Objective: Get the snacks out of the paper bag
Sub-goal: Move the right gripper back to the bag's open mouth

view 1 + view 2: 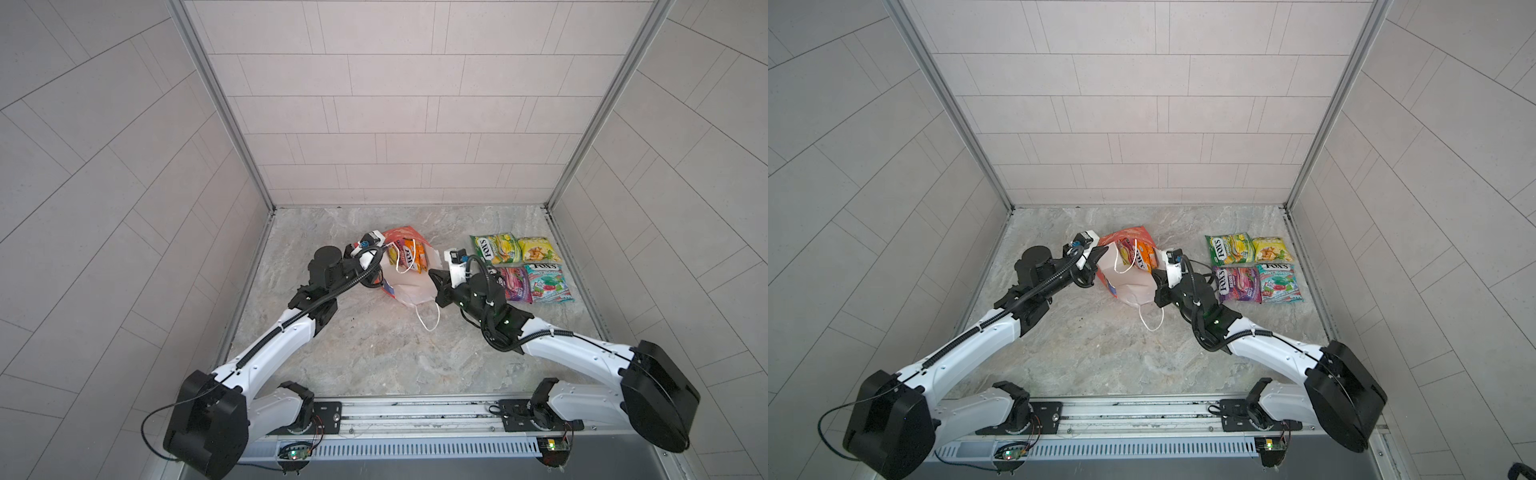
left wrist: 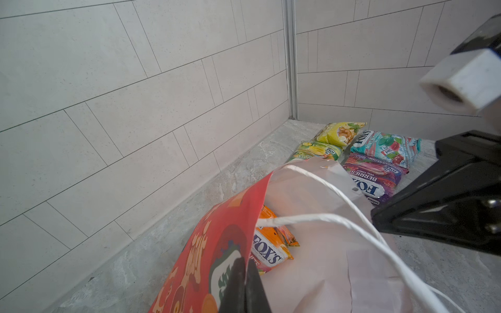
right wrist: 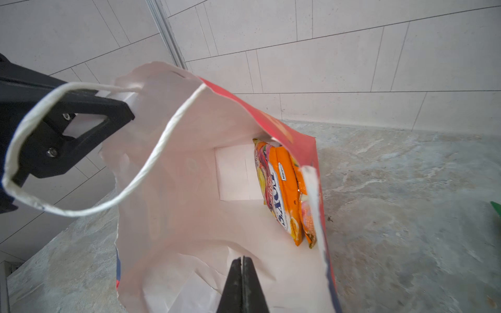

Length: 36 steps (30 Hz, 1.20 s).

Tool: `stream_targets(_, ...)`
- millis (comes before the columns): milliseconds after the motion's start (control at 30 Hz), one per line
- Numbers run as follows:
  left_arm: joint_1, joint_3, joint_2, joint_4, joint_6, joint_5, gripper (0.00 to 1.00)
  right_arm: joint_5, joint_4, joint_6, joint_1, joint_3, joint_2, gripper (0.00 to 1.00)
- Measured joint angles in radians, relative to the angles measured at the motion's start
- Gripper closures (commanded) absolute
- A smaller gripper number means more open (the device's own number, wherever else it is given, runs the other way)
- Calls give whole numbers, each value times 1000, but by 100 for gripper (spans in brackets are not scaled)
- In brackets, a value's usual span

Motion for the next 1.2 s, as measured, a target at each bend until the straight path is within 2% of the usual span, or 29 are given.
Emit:
stream_targets(300,0,11,2,-22,-17,8,100,96,90,3,48,86,222,100)
stream_targets(567,-2,22,2,-40,-20,8,100,158,147,-7,81,99,342,100)
stream_targets(767,-2,22,2,-39,-20,18,100,174,123,22,73,172,415,89)
stream_targets(1033,-2,22,1,-40,-20,32,100,175,61,60,20,284,491,68)
stream_targets(1100,-2,22,1,-40,-19,33,100,175,29,71,1,310,491,60)
stream_targets(1200,-4,22,2,-39,-19,36,100,166,-28,77,-20,351,491,57)
